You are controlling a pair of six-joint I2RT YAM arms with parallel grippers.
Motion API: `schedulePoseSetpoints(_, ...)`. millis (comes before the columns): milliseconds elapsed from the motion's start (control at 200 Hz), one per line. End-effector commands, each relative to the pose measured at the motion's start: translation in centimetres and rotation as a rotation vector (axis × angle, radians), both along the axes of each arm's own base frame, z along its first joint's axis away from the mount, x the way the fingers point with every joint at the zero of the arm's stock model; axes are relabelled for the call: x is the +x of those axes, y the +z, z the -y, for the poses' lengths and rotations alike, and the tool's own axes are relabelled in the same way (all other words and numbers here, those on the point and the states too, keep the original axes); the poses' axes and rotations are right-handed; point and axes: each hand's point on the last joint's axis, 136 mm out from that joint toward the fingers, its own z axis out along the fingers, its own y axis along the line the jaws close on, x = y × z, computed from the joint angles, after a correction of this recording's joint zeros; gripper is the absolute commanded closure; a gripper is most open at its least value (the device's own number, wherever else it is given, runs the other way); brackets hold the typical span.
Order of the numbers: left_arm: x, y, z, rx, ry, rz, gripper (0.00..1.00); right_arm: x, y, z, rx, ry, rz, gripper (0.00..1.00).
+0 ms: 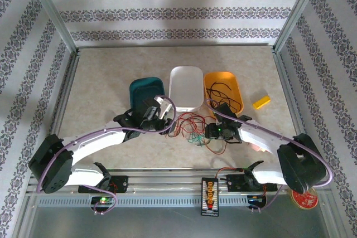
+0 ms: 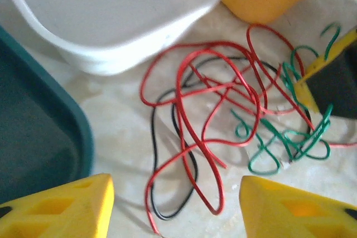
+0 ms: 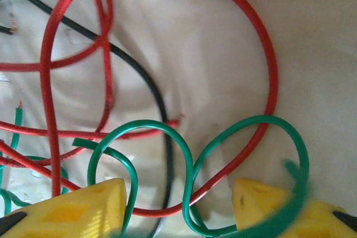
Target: Untangle the cables
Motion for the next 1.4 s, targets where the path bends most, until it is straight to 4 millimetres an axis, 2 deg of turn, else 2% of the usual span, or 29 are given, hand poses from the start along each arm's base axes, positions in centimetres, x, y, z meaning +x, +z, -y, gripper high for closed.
schedulePoseSetpoints(0,-0.7,-1.3,1.3,-0.064,-0.035,-0.086,0.42,-1.2,-0.3,1.4,-0.005,-0.053,-0.03,0.47)
schedulePoseSetpoints(290,3.3,-2.6,1.2,0.013,0.094,-0.023,0.44,-1.6,0.2,1.8,0.028,-0.075,-0.005,0.48)
schedulePoseSetpoints(460,4.3,-4.7,1.0,0.065,0.134,-0.057,0.56,-1.5,0.4,1.8,0.036,-0.079,-0.001,0.48)
schedulePoseSetpoints(585,5.1,-5.7,0.6,0.085,0.183,-0.071,0.6,-1.6,0.4,1.8,0.042,-0.079,-0.002,0.48)
schedulePoseSetpoints(790,4.8,-6.5,1.5,0.073,0.139,-0.107,0.61,-1.5,0.5,1.8,0.043,-0.078,0.002,0.48)
schedulePoseSetpoints(935,4.2,-6.9,2.6,0.05,0.071,-0.137,0.58,-1.5,0.5,1.7,0.044,-0.075,0.001,0.48)
schedulePoseSetpoints(1055,4.3,-8.0,2.5,0.097,0.074,-0.168,0.58,-1.5,0.6,1.7,0.046,-0.073,0.002,0.48)
schedulePoseSetpoints(1229,4.8,-9.1,2.0,0.181,0.082,-0.184,0.68,-1.3,0.9,1.7,0.05,-0.076,0.013,0.48)
schedulePoseSetpoints(1394,4.1,-9.4,2.3,0.228,0.022,-0.186,0.79,-1.1,1.2,1.7,0.054,-0.086,0.027,0.48)
